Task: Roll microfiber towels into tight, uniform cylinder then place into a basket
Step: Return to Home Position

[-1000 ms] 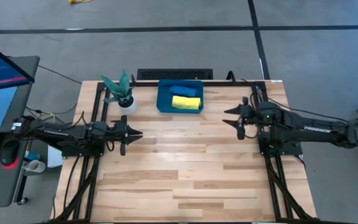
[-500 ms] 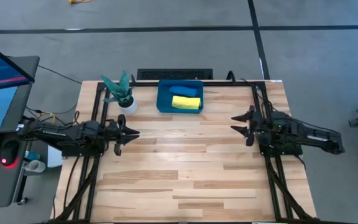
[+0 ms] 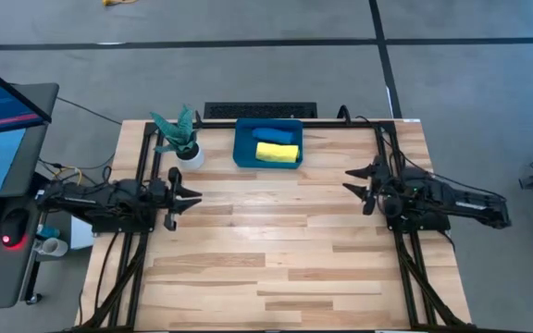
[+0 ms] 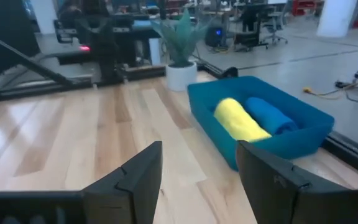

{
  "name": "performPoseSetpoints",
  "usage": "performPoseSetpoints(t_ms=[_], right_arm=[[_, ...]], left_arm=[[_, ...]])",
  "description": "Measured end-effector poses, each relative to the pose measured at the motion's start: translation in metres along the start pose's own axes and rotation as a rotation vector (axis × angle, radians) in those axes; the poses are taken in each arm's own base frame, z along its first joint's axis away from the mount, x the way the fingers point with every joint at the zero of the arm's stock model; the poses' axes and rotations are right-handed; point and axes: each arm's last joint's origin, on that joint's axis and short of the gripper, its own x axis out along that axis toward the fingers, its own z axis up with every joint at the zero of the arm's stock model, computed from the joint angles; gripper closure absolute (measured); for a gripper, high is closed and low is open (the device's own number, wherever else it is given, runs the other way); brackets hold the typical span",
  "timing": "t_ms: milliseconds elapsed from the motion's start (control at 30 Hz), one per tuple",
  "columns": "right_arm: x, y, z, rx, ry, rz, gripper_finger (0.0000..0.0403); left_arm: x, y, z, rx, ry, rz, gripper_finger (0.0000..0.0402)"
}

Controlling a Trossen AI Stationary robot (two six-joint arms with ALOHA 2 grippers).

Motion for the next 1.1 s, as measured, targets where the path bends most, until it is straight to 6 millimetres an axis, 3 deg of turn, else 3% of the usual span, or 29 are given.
performPoseSetpoints(t_ms=[267, 1100], right_arm=[[0.0052, -0.0032, -0.0021, 0.009, -0.05, -0.068, 0.0178], [0.0053, -0.0053, -0.0056, 0.033, -0.012, -0.088, 0.0178]], left_arm=[[-0.0006, 0.0039, -0.0039, 0.04, 0.031, 0.124, 0.0335], [-0.0005, 0.004, -0.0046, 0.065, 0.034, 0.127, 0.0335]])
